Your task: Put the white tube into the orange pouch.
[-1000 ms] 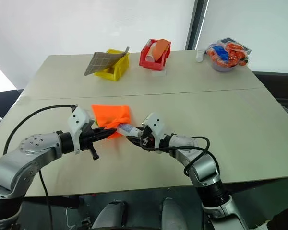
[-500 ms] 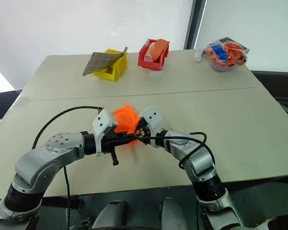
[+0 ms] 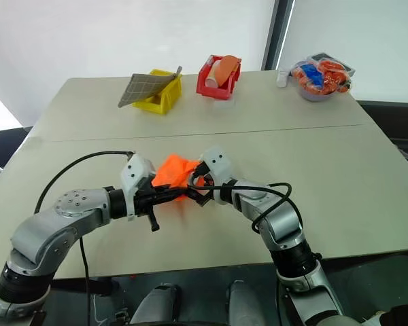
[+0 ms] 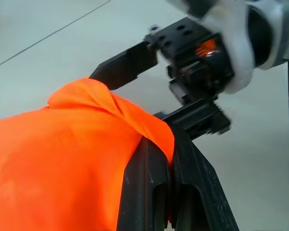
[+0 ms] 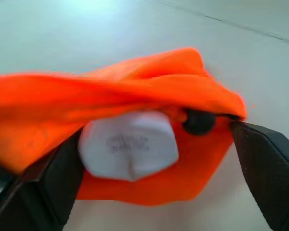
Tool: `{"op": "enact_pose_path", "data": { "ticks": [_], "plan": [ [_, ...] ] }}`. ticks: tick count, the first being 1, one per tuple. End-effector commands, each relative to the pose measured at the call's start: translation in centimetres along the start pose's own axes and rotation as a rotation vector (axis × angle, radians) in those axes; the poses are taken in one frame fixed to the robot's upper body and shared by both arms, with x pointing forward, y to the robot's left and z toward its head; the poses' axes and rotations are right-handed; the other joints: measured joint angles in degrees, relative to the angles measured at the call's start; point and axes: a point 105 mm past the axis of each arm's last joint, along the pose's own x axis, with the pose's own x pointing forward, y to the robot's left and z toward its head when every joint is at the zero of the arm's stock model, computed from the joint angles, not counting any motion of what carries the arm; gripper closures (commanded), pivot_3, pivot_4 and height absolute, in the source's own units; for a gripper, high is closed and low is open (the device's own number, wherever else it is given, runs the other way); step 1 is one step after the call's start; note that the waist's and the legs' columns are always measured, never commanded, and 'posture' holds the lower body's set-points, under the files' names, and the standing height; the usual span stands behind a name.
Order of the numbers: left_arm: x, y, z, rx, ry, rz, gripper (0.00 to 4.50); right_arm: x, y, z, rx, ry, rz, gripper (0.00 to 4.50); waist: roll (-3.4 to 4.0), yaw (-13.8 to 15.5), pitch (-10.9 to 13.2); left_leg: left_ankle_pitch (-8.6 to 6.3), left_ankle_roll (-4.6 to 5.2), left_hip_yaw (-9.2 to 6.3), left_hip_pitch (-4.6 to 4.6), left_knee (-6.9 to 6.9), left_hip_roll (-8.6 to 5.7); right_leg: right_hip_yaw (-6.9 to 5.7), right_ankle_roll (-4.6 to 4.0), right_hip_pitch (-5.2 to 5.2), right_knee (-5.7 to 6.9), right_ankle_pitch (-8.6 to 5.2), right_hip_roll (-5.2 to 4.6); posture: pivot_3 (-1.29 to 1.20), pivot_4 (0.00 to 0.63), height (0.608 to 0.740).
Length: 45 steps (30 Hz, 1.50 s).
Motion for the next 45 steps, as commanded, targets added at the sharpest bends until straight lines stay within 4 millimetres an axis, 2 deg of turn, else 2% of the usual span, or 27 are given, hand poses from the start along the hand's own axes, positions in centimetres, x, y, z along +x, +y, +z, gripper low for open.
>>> {"op": "enact_pose_path", "data": {
  "ticks": [1,4,7,10,15,19,25,31,38,45],
  "plan": [
    [-2.0,2.1,0.8,0.01,-0.043,0.089,4.5,-1.7,2.1,2.1,-0.094,-0.111,0.129,0.02,-0.01,0.0,0.0,0.0,0.0,0.0,0.0,-0.01,0.0,0.0,0.01,0.01,-0.01,-0.01,0.0,0.0,0.15,0.74],
    [-3.8,3.8,0.4,-0.008,-0.042,0.163,4.5,-2.7,2.7,1.6,-0.109,-0.113,0.184,0.02,-0.01,-0.1,0.0,0.0,0.01,0.0,0.01,-0.02,0.0,0.0,0.02,0.01,-0.02,-0.02,-0.01,0.0,0.15,0.74],
    [-5.3,5.1,0.3,-0.041,-0.061,0.218,4.5,-2.8,2.1,0.9,-0.093,-0.095,0.177,0.02,-0.01,-0.1,0.0,0.0,0.01,0.01,0.02,-0.01,0.0,0.0,0.02,0.0,-0.02,-0.02,-0.01,0.0,0.15,0.74],
    [-6.3,5.7,0.3,-0.063,-0.078,0.245,4.5,-2.4,1.3,0.1,-0.069,-0.073,0.149,0.02,-0.03,0.0,0.0,0.0,0.0,0.0,0.02,0.0,0.0,0.0,0.0,0.01,-0.02,-0.02,-0.02,0.0,0.15,0.74],
    [-8.2,7.3,-0.4,-0.131,-0.114,0.326,4.5,-0.5,0.0,-2.0,-0.018,-0.017,0.07,0.02,-0.03,0.0,0.0,-0.01,0.0,0.02,0.0,-0.02,0.0,0.01,-0.04,-0.03,-0.03,0.01,-0.04,0.0,0.15,0.74],
    [-8.2,7.4,0.2,-0.21,-0.195,0.322,4.5,0.5,0.5,-3.1,-0.019,0.002,0.086,0.02,-0.03,0.0,0.0,0.0,0.0,0.02,-0.01,-0.05,0.0,0.0,-0.22,-0.04,-0.03,0.12,-0.04,0.0,0.15,0.74],
    [-7.8,7.4,1.9,-0.283,-0.288,0.278,4.5,2.0,1.6,-3.2,-0.017,-0.011,0.127,0.02,-0.06,0.0,0.0,0.0,-0.01,0.01,0.01,-0.04,0.0,0.0,-0.19,-0.01,-0.02,0.12,-0.03,0.0,0.15,0.74],
    [-7.6,8.0,5.2,-0.345,-0.429,0.241,4.5,3.0,2.4,-2.6,-0.02,-0.038,0.143,0.02,-0.06,-0.1,0.0,0.0,-0.01,0.0,0.02,-0.03,0.0,0.0,-0.18,-0.01,0.01,0.13,-0.01,0.0,0.15,0.74],
    [-7.2,8.1,5.5,-0.414,-0.459,0.209,4.5,4.5,2.8,-2.2,-0.002,-0.068,0.113,0.02,-0.06,-0.1,0.0,0.01,-0.02,-0.01,0.02,-0.07,0.0,0.01,-0.18,-0.04,0.02,0.15,0.0,0.0,0.15,0.74],
    [-7.7,9.1,5.5,-0.452,-0.477,0.242,4.5,5.6,3.7,-1.6,-0.012,-0.082,0.147,0.02,-0.08,-0.1,0.0,0.04,-0.08,-0.01,0.02,-0.05,0.0,0.0,-0.2,-0.01,0.02,0.15,0.0,0.0,0.15,0.74]
  ]
}}
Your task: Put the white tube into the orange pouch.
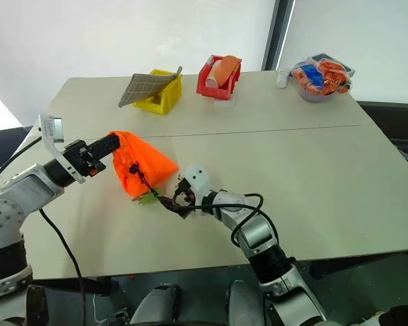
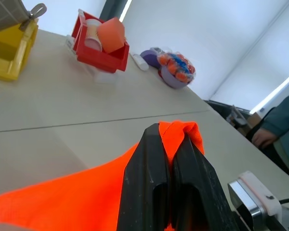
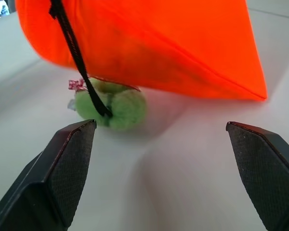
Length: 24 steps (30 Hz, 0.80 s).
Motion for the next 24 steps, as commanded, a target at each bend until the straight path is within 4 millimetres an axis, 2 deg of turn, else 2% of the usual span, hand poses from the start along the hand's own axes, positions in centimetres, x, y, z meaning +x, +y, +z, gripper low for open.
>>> {"op": "enact_pose_path", "data": {
  "ticks": [1,4,9,14,17,21,24],
  "plan": [
    [-0.6,0.1,1.6,0.041,-0.041,0.005,4.5,0.8,1.0,1.4,-0.04,-0.036,0.048,0.02,0.0,-0.1,0.0,0.0,0.0,0.0,0.0,0.0,0.0,0.0,0.0,0.0,0.0,0.0,0.0,0.0,0.15,0.74],
    [-1.3,1.1,1.2,0.053,-0.019,0.041,4.5,1.7,1.8,1.5,-0.044,-0.028,0.087,0.02,0.01,-0.4,0.0,0.0,0.0,0.0,0.01,-0.05,0.0,0.0,-0.01,-0.04,0.02,0.0,0.01,0.0,0.15,0.74],
    [-2.1,2.3,1.8,0.055,-0.048,0.089,4.5,2.9,2.4,1.7,-0.028,-0.028,0.114,0.02,-0.01,-0.2,0.0,0.0,-0.01,-0.01,0.02,-0.08,0.01,0.0,-0.01,-0.05,0.03,0.0,0.03,0.0,0.15,0.74],
    [-2.8,2.6,1.1,0.059,-0.028,0.105,4.5,4.0,2.5,1.8,0.016,-0.033,0.11,0.02,-0.01,-0.2,0.0,0.01,-0.02,-0.01,0.01,-0.08,0.01,0.0,-0.02,-0.05,0.02,0.0,0.02,0.0,0.15,0.74],
    [-3.2,2.9,0.6,0.064,-0.019,0.125,4.5,4.3,2.0,1.7,0.046,-0.029,0.08,0.9,-0.01,-0.1,0.0,0.01,-0.02,-0.02,0.01,-0.09,0.01,0.0,-0.02,-0.06,0.03,0.0,0.02,0.0,0.15,0.74],
    [-3.7,2.7,0.5,0.07,-0.019,0.131,4.5,3.1,0.9,1.5,0.049,-0.036,0.047,2.89,0.01,-0.1,0.0,0.01,-0.03,-0.02,0.0,-0.09,0.0,0.0,-0.03,-0.06,0.02,0.0,0.01,0.0,0.15,0.74],
    [-4.0,2.5,0.1,0.084,0.003,0.13,4.5,1.3,-0.7,1.6,0.049,-0.049,0.001,4.41,0.02,-0.1,0.0,0.01,-0.03,-0.03,0.0,-0.08,0.0,0.0,-0.02,-0.05,0.01,0.0,0.0,0.0,0.15,0.74]
  ]
}}
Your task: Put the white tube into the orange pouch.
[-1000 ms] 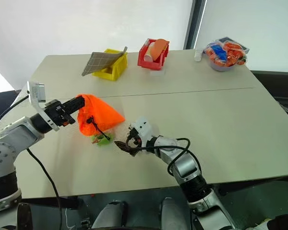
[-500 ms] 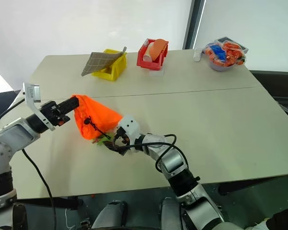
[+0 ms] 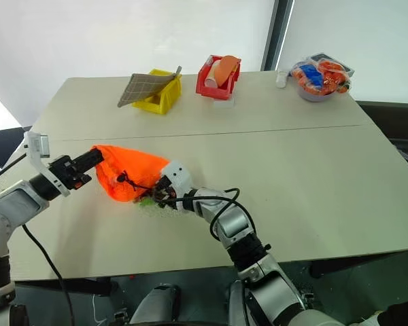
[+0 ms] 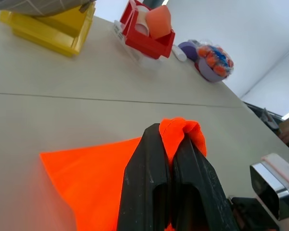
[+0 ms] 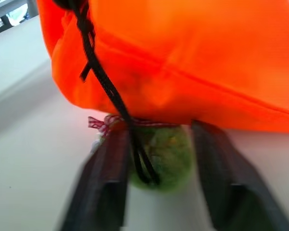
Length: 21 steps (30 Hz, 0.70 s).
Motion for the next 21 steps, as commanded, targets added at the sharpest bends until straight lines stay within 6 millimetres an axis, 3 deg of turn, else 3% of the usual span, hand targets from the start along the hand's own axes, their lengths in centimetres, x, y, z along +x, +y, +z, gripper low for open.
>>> {"op": "enact_pose_path", "data": {
  "ticks": [1,6,11,15,19,21],
  "plan": [
    [-0.7,-1.1,1.2,0.073,-0.026,-0.027,4.5,-3.0,-2.2,1.9,-0.019,-0.075,-0.066,4.47,0.0,0.0,0.0,0.0,0.0,0.0,-0.01,0.0,0.0,0.0,0.0,0.0,-0.01,0.0,-0.01,0.0,0.15,0.74],
    [-0.8,-1.9,0.3,0.084,0.021,-0.058,4.5,-8.2,-6.1,3.2,-0.055,-0.1,-0.204,4.47,0.01,0.1,0.0,0.0,0.0,0.02,-0.03,0.01,-0.01,0.0,-0.01,0.0,-0.05,-0.01,-0.02,0.0,0.15,0.74],
    [-0.4,-2.8,-1.0,0.124,0.102,-0.102,4.5,-11.0,-7.6,4.1,-0.112,-0.098,-0.257,4.47,-0.01,0.1,0.0,0.0,0.0,0.02,-0.02,0.0,0.0,0.0,0.0,-0.01,-0.05,-0.03,-0.02,0.0,0.15,0.74],
    [-0.2,-3.2,-2.4,0.159,0.178,-0.132,4.5,-11.1,-6.7,4.3,-0.152,-0.09,-0.235,4.47,0.03,-0.2,0.0,-0.01,0.01,0.06,-0.02,-0.04,0.0,0.0,-0.01,-0.03,-0.07,-0.02,-0.03,0.0,0.15,0.74],
    [-0.6,-3.3,-4.1,0.189,0.268,-0.17,4.5,-10.3,-4.4,3.1,-0.193,-0.038,-0.132,4.47,0.03,0.0,0.0,-0.01,0.01,0.06,-0.03,-0.07,0.0,0.0,-0.02,-0.06,-0.07,-0.03,-0.03,0.0,0.15,0.74],
    [-1.0,-3.2,-4.5,0.18,0.287,-0.189,3.95,-9.9,-3.0,2.4,-0.16,-0.014,-0.051,3.94,0.03,0.0,0.0,-0.01,0.01,0.06,-0.07,-0.07,0.0,0.0,-0.02,-0.06,-0.13,-0.03,-0.04,0.0,0.15,0.74]
  ]
}}
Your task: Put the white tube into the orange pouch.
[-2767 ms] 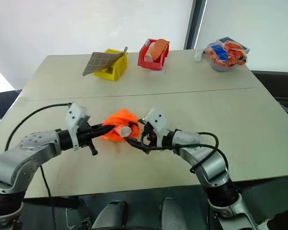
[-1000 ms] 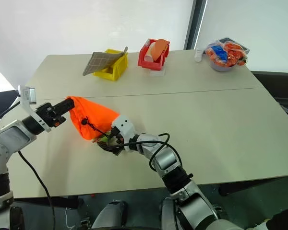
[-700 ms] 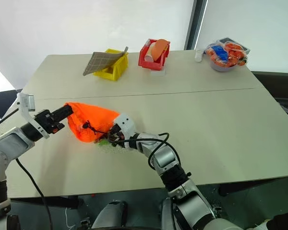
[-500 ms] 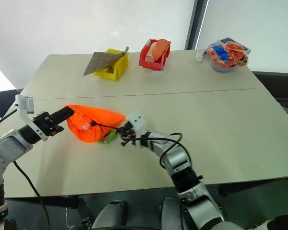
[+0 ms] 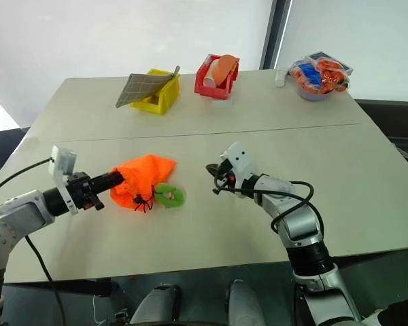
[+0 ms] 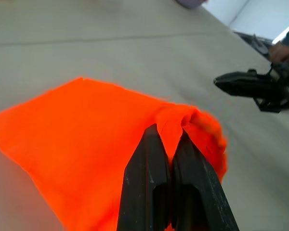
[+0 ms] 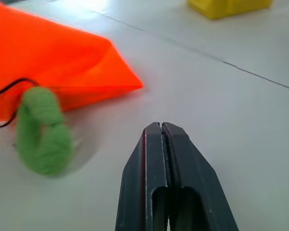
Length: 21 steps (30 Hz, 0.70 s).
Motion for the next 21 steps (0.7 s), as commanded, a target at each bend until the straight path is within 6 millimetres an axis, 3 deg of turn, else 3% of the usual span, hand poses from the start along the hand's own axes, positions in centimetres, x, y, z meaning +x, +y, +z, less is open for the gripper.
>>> {"op": "enact_pose_path", "data": {
  "ticks": [1,3,7,8,13,18,21],
  "plan": [
    [-0.5,-0.6,0.2,0.043,0.011,-0.052,3.61,0.1,3.0,0.4,0.002,-0.008,0.137,3.59,-0.01,0.1,0.0,0.0,0.0,0.0,-0.02,0.0,0.0,0.0,0.0,0.0,-0.03,0.0,-0.01,0.0,0.15,0.74],
    [-1.0,-0.5,-0.6,0.052,0.055,-0.058,2.59,0.6,4.3,0.1,-0.005,0.001,0.167,2.58,-0.01,0.1,0.0,0.0,0.0,0.0,-0.02,0.01,0.0,0.0,0.02,0.0,-0.04,-0.02,-0.03,0.0,0.15,0.74],
    [-1.3,0.7,-2.3,0.154,0.144,0.001,0.43,2.3,4.8,-0.7,-0.009,0.019,0.129,0.42,0.01,0.0,0.0,-0.01,-0.01,0.0,-0.02,0.0,0.0,0.0,0.15,-0.13,-0.04,-0.11,-0.04,0.0,0.15,0.74],
    [-1.4,0.9,-2.4,0.167,0.147,0.005,0.08,2.7,5.0,-0.8,-0.008,0.022,0.126,0.06,0.02,0.1,0.0,-0.01,-0.02,0.0,-0.03,0.0,0.0,0.0,0.15,-0.31,-0.04,-0.11,-0.04,0.0,0.15,0.74],
    [-2.2,1.3,-2.7,0.207,0.138,0.012,0.08,4.8,5.1,-1.5,0.015,0.055,0.111,0.06,0.03,0.1,0.0,-0.01,-0.02,0.02,-0.08,0.0,0.0,0.0,-0.09,-0.38,-0.06,0.03,-0.07,0.0,0.15,0.74],
    [-3.7,2.1,-2.4,0.209,0.103,0.053,0.08,5.8,4.7,-2.0,0.061,0.062,0.1,0.06,0.09,0.0,0.1,-0.01,-0.01,0.03,-0.08,-0.08,0.0,0.0,-0.09,-0.41,-0.05,0.03,-0.06,0.0,0.15,0.74],
    [-4.6,2.6,-1.8,0.193,0.066,0.085,0.0,5.5,4.4,-2.6,0.07,0.073,0.1,0.85,0.14,0.0,0.1,-0.01,-0.01,0.03,-0.08,-0.09,0.01,-0.01,-0.08,-0.41,-0.04,0.03,-0.05,0.0,0.15,0.74]
  ]
}}
